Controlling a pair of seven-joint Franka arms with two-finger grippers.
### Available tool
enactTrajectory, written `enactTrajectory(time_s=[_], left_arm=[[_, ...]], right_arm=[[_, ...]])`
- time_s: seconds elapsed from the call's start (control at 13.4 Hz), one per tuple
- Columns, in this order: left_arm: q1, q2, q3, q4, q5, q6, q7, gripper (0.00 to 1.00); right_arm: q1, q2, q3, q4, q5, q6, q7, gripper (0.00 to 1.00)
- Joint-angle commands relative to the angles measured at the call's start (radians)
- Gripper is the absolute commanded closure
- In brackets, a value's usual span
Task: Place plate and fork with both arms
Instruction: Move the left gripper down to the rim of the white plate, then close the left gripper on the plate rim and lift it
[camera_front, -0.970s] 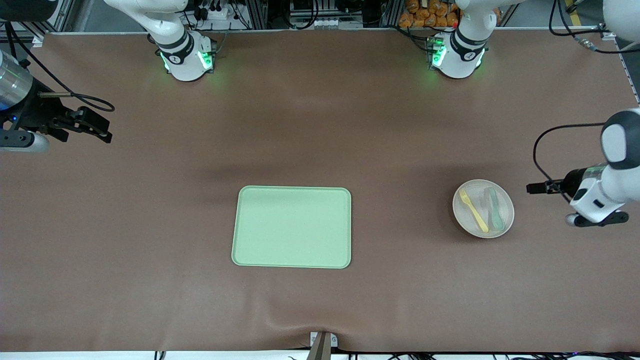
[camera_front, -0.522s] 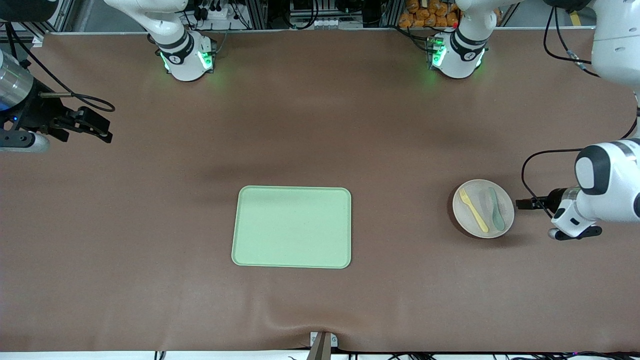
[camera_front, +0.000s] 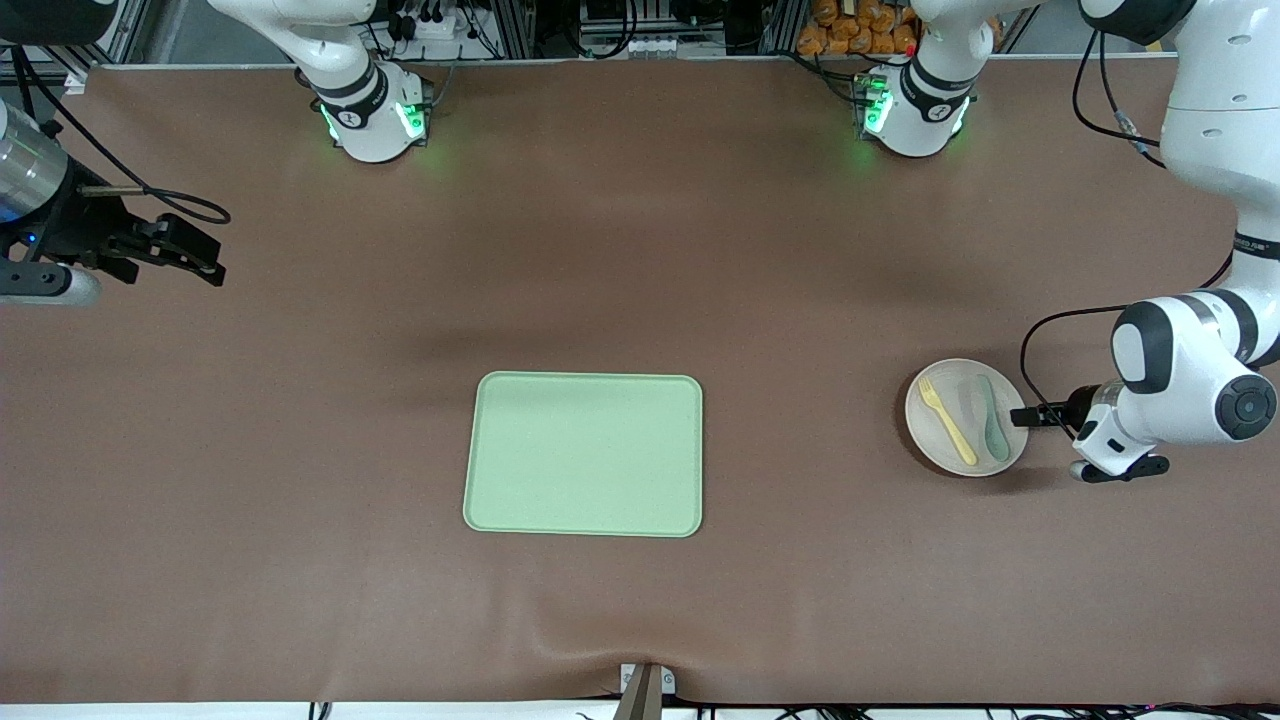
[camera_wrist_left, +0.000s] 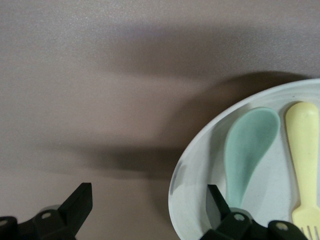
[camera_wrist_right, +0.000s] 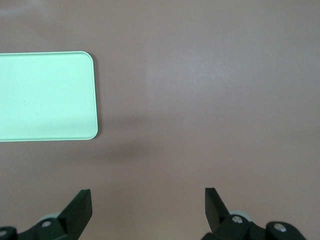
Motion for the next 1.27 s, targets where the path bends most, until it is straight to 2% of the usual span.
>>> enactTrajectory(time_s=[0.0,0.22,0.3,0.45,0.6,0.67,1.19], left_arm=[[-0.002,0.01,-0.004,-0.008,0.019,0.025,0.006,0.0],[-0.011,0.02,-0.003,-0.008,0.022,0.025,0.006,0.0],[-0.011,0.021,-0.004,-0.011,0.033,0.022,0.006,0.08],[-0.011,0.021,-0.003,-0.023,0.034,0.022,0.006,0.46],[-0.013,0.021,-0.004,-0.031,0.034,0.021,0.006,0.92],[-0.013,0.021,-0.004,-0.032,0.034,0.019,0.006,1.0],[-0.013,0.017,-0.007,-0.032,0.034,0.013,0.008,1.0]], right_arm=[[-0.005,0.003,0.007,0.009,0.001,-0.01,0.0,0.0],[-0.005,0.003,0.007,0.011,0.001,-0.01,0.0,0.0],[-0.005,0.003,0.007,0.009,0.001,-0.011,0.0,0.0],[-0.005,0.003,0.007,0.011,0.001,-0.01,0.0,0.0],[-0.005,0.003,0.007,0.009,0.002,-0.008,0.0,0.0],[-0.005,0.003,0.007,0.011,0.003,-0.008,0.0,0.0],[-0.008,0.011,0.007,0.011,0.003,-0.004,0.0,0.0]])
